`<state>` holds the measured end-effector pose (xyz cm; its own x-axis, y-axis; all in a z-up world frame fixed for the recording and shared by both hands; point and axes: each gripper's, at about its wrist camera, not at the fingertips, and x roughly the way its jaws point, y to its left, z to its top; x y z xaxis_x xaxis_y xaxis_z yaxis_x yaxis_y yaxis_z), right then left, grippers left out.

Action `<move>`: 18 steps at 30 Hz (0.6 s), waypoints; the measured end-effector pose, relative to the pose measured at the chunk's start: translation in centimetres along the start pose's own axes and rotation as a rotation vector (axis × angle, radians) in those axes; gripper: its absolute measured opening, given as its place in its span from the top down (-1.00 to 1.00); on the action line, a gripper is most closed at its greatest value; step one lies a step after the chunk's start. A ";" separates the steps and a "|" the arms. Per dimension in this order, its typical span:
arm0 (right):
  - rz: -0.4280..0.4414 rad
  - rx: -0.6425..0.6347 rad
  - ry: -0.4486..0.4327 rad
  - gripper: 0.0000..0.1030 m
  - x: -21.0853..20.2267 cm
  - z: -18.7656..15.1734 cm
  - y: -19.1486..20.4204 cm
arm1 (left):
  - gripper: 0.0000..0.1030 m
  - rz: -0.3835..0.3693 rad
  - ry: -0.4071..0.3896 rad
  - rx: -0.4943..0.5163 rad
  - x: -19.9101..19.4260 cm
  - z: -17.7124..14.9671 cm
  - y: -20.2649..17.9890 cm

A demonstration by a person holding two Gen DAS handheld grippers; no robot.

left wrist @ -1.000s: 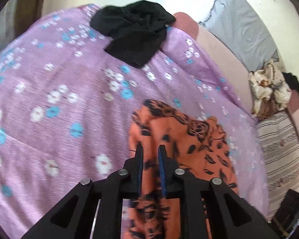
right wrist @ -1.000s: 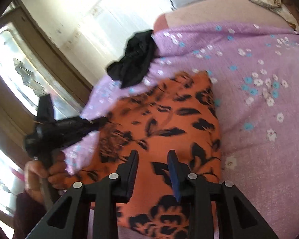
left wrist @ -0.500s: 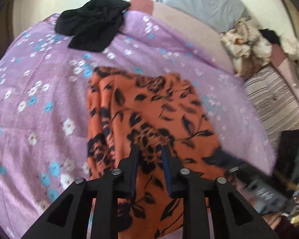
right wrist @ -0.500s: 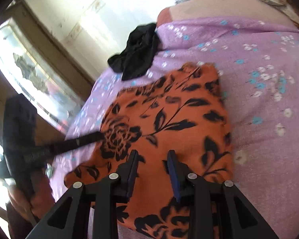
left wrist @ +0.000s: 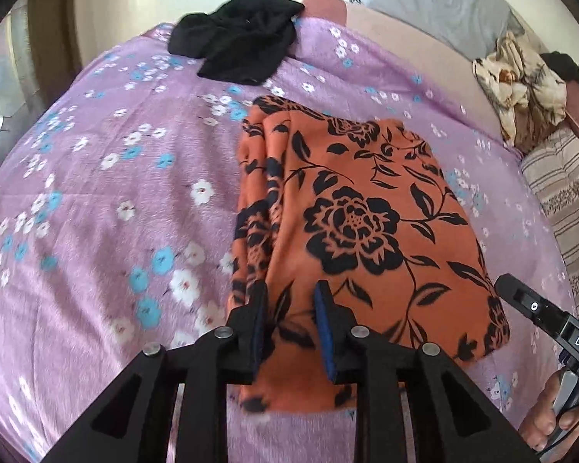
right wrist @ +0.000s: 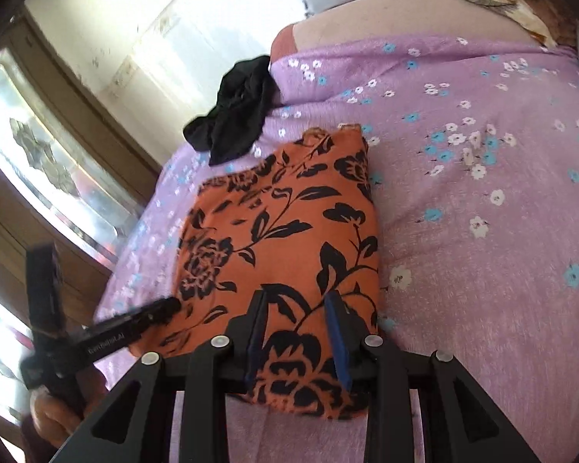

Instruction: Fold small clothes

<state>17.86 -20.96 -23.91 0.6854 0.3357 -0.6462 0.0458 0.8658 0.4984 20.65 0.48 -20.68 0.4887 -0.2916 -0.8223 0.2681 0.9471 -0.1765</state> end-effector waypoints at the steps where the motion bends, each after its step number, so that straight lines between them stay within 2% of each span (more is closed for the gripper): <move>1: 0.004 -0.008 0.012 0.33 0.1 -0.2 0.1 | 0.40 0.016 0.000 0.005 -0.1 -0.4 0.0; 4: -0.034 -0.060 0.067 0.30 1.1 -1.2 0.6 | 0.14 0.077 0.026 0.018 1.0 -1.2 -0.2; 6: -0.050 -0.074 0.065 0.30 1.3 -1.4 0.8 | -0.14 0.101 0.022 0.012 1.4 -1.2 0.1; 7: -0.054 -0.075 0.064 0.30 1.2 -1.4 0.9 | -0.19 0.102 0.026 -0.008 1.4 -1.1 0.5; 9: -0.055 -0.058 0.046 0.31 0.5 -1.4 0.8 | -0.21 0.086 0.014 -0.055 0.9 -1.3 1.1; 12: -0.049 -0.046 0.017 0.31 -0.5 -1.9 0.8 | -0.20 0.135 -0.023 -0.022 0.2 -2.0 0.3; 15: -0.066 -0.067 0.043 0.31 0.2 -2.2 0.7 | -0.21 0.191 -0.036 0.020 0.5 -2.6 -0.6; 18: -0.085 -0.110 0.075 0.31 1.1 -2.5 1.0 | -0.23 0.205 -0.032 0.019 0.9 -2.5 -0.5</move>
<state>16.85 -18.78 -25.62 0.6258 0.2824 -0.7271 0.0192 0.9263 0.3763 18.87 0.04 -22.64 0.5609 -0.0974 -0.8222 0.1756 0.9845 0.0031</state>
